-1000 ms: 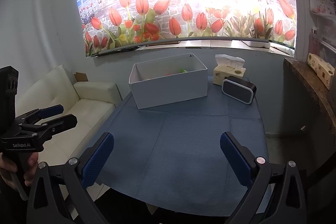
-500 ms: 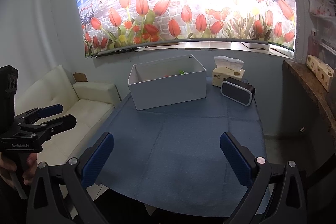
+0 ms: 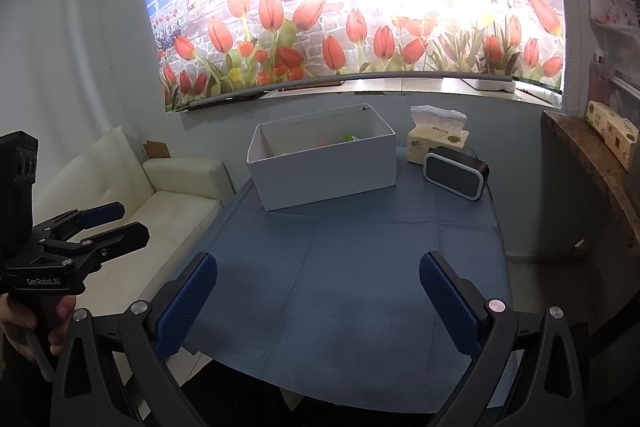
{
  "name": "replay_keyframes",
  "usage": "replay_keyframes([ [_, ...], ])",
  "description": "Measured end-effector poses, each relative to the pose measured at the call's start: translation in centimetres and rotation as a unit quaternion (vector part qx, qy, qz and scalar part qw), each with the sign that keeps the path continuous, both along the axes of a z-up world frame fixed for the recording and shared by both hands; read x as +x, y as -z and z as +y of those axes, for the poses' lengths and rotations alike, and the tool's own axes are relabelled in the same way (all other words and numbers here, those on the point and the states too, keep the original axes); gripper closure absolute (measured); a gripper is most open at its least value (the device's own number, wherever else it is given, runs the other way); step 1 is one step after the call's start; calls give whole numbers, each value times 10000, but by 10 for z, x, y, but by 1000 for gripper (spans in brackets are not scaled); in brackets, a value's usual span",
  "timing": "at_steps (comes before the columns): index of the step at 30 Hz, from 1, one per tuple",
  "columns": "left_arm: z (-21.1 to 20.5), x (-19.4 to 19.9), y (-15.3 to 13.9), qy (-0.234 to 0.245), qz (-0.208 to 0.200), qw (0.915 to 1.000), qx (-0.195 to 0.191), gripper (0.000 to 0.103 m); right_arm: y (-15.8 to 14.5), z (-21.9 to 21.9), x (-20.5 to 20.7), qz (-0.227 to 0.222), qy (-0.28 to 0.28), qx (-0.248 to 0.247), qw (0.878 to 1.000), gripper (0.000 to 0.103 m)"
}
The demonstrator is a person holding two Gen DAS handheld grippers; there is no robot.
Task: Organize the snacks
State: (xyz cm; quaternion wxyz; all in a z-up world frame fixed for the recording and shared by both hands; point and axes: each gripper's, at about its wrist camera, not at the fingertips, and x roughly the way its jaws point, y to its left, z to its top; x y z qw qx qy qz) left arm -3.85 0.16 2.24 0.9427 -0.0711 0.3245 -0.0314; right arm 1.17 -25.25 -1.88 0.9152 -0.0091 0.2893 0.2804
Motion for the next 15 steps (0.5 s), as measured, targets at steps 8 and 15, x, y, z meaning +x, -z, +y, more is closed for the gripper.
replay_keyframes([
  [8, 0, 0, 0, 11, 5, 10000, 9, 0, -1, 0, -1, 5, -14, -8, 10000, 0],
  [15, -1, 0, 0, 28, 4, 10000, 23, 0, -1, 0, -2, 1, -65, -13, 10000, 0],
])
